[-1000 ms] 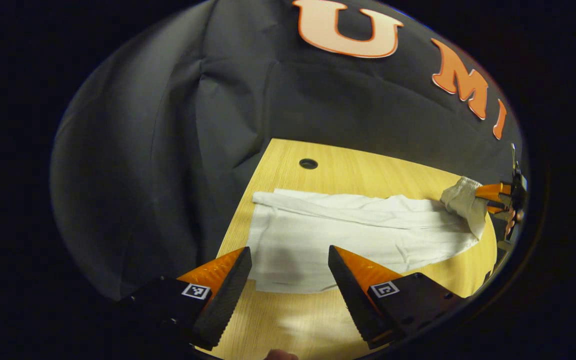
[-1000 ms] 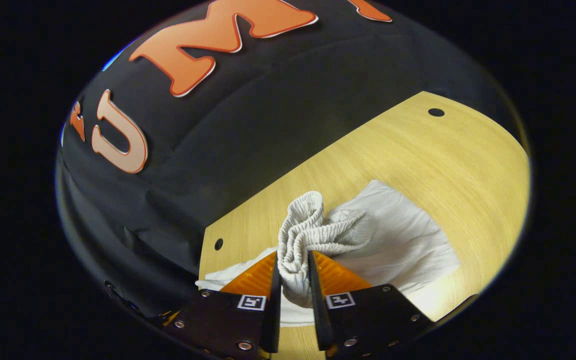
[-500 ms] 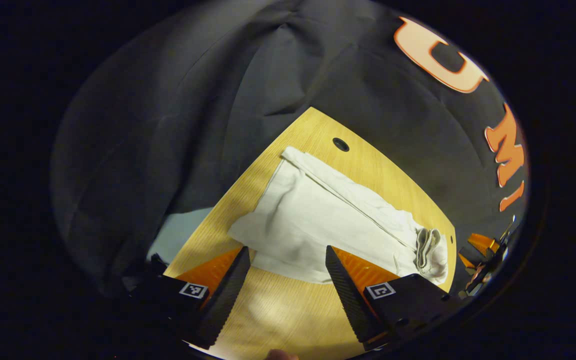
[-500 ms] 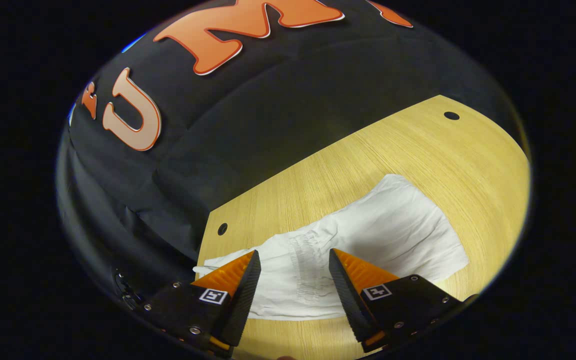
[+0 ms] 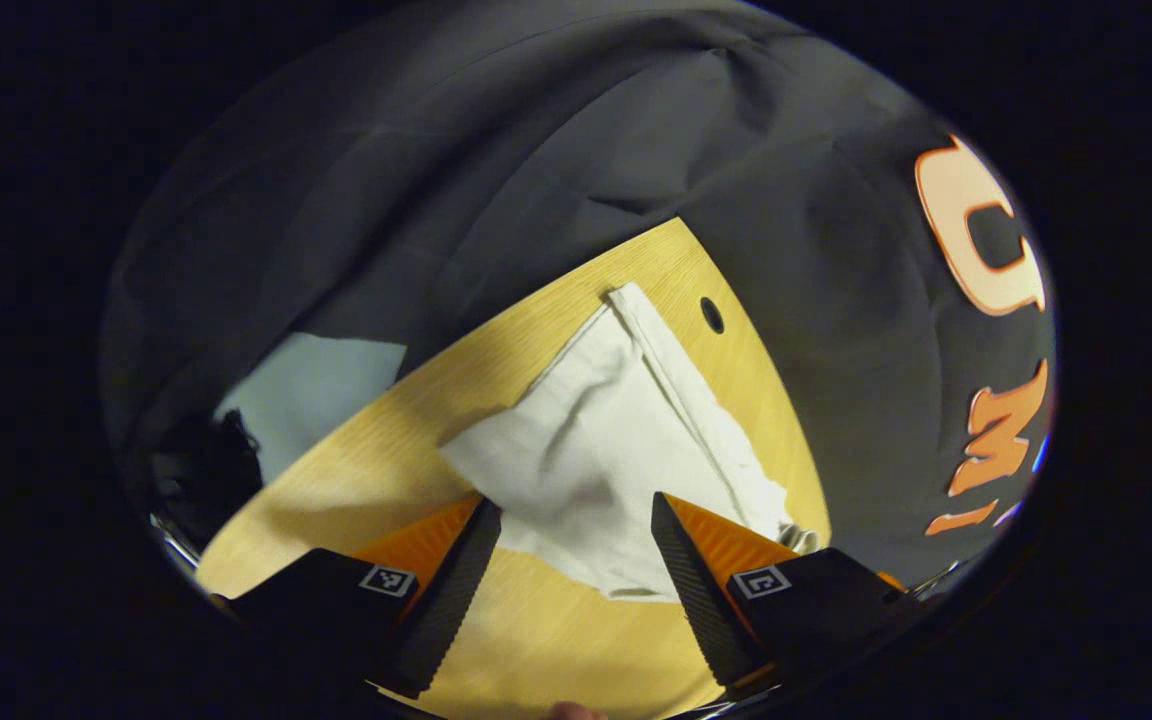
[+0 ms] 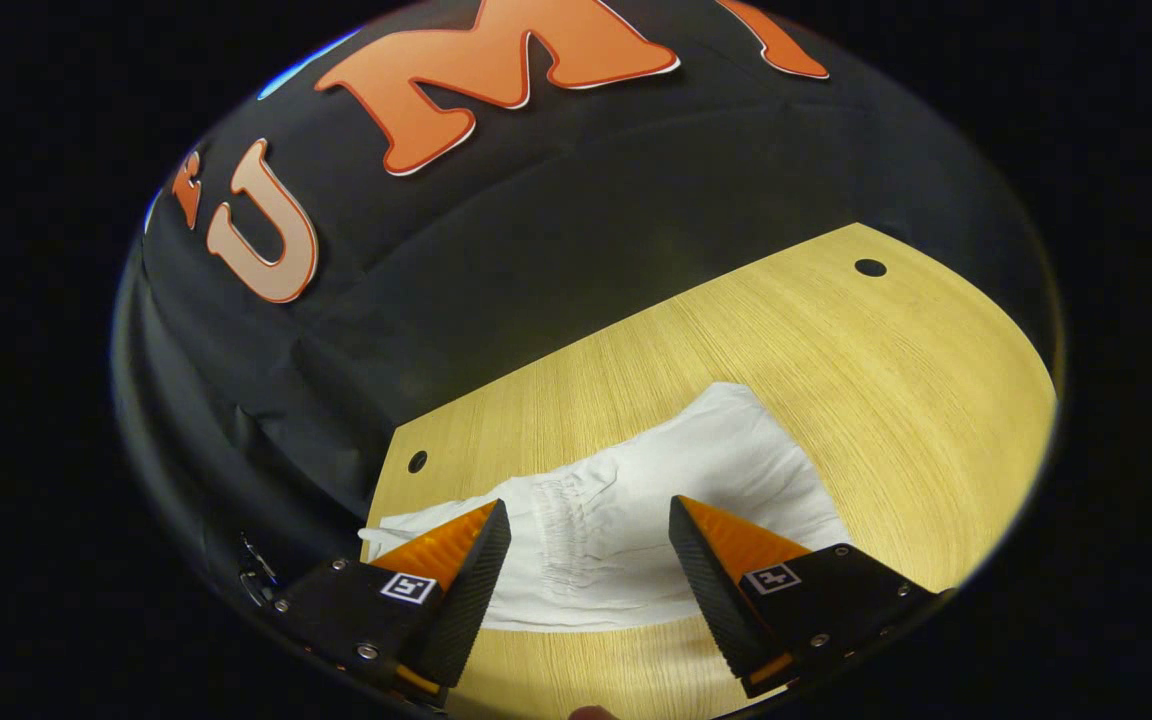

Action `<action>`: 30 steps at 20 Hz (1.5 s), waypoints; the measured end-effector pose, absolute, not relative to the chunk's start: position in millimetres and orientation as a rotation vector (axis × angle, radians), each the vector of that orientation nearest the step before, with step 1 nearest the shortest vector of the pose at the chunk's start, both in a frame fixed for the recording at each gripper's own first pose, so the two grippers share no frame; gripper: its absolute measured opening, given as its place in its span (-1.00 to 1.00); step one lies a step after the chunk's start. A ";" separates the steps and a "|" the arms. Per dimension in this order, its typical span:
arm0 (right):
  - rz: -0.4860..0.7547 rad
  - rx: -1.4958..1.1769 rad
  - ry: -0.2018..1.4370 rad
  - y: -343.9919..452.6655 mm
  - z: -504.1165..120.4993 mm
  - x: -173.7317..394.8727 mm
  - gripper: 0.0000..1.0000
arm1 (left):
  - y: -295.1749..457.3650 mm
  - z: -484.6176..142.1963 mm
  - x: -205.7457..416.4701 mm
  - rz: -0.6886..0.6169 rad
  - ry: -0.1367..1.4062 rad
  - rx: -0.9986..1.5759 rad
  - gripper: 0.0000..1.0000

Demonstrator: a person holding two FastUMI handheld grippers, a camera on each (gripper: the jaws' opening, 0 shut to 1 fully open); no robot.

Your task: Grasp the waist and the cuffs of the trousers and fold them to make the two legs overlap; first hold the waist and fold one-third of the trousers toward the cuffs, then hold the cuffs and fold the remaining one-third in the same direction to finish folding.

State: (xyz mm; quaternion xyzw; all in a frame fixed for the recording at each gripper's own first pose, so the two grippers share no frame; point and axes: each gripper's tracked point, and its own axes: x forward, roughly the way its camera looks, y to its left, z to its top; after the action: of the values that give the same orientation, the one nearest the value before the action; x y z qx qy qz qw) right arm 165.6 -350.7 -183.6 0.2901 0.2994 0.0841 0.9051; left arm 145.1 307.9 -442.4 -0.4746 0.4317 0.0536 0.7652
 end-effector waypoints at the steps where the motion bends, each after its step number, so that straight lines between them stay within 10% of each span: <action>1: 0.170 0.600 0.616 -354.2 -183.1 162.9 0.92 | 305.2 -444.2 147.2 0.116 0.939 -1.054 0.97; 5: 0.149 0.607 0.625 -370.2 -185.1 155.8 0.92 | 304.8 -446.0 146.1 0.138 0.954 -1.076 0.49; 8: 0.099 0.527 0.635 -398.7 -195.8 146.2 0.93 | 299.8 -456.9 151.4 0.182 0.950 -1.090 -0.65; 11: 0.077 0.480 0.646 -423.7 -200.1 135.4 0.94 | 296.9 -444.9 152.6 0.205 0.912 -1.030 -0.85; 30: 0.123 0.323 0.569 -518.5 -189.2 129.5 0.96 | 156.5 -213.2 195.1 -0.049 0.651 -0.875 -0.89</action>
State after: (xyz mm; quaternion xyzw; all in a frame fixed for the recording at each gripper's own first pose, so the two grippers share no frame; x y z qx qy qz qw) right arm 129.5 -518.5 -189.2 0.1586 0.2794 0.0606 0.9450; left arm 195.1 156.5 -213.2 -0.4161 0.3095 -0.0234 0.8547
